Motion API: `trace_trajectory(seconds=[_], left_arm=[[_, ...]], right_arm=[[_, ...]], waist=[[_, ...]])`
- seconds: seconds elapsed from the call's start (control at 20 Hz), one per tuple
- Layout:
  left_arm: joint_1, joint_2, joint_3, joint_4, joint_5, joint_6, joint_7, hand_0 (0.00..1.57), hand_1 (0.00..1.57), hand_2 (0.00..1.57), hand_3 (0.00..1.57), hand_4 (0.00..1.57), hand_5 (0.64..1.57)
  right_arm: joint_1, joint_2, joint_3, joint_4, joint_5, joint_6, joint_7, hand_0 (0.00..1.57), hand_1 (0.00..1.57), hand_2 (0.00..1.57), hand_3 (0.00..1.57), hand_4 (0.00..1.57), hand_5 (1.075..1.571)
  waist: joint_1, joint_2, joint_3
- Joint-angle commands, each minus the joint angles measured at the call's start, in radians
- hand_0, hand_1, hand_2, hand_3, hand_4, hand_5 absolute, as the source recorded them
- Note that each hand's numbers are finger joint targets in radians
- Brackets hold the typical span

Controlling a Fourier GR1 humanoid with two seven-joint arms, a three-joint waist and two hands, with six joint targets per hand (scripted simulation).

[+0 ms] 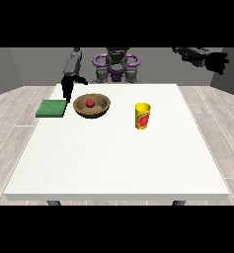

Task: Pick the cup and pour the ball into the bowl, then pick the bowl and place it on the pad

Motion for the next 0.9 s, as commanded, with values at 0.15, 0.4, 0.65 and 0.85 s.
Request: trace_trajectory(seconds=[0.15, 0.4, 0.65, 0.85], left_arm=[[-0.090, 0.062, -0.007, -0.068, 0.016, 0.030, 0.141, 0.00, 0.00, 0.00, 0.00, 0.00, 1.548], [-0.107, 0.089, -0.003, -0.079, 0.064, -0.024, 0.214, 0.00, 0.00, 0.00, 0.00, 0.00, 1.535], [-0.125, 0.119, 0.005, -0.097, 0.068, -0.030, 0.196, 0.00, 0.00, 0.00, 0.00, 0.00, 1.539], [-0.126, 0.103, 0.000, -0.147, 0.092, -0.028, 0.218, 0.00, 0.00, 0.00, 0.00, 0.00, 1.528]], right_arm=[[-0.080, -0.042, -0.059, 0.316, -0.014, 0.084, -0.149, 0.00, 0.00, 0.00, 0.00, 0.28, 1.571], [-0.180, -0.052, -0.094, 0.469, -0.044, 0.074, -0.135, 0.00, 0.00, 0.00, 0.00, 0.35, 1.569], [-0.279, -0.073, -0.131, 0.571, -0.070, 0.057, -0.133, 0.00, 0.00, 0.00, 0.00, 0.40, 1.571], [-0.290, -0.055, -0.127, 0.673, -0.038, 0.043, -0.239, 0.00, 0.00, 0.00, 0.00, 0.38, 1.571]], waist=[[-0.010, 0.007, 0.0001], [0.020, -0.014, -0.0007], [0.018, 0.021, -0.0011], [0.053, 0.046, -0.0007]])
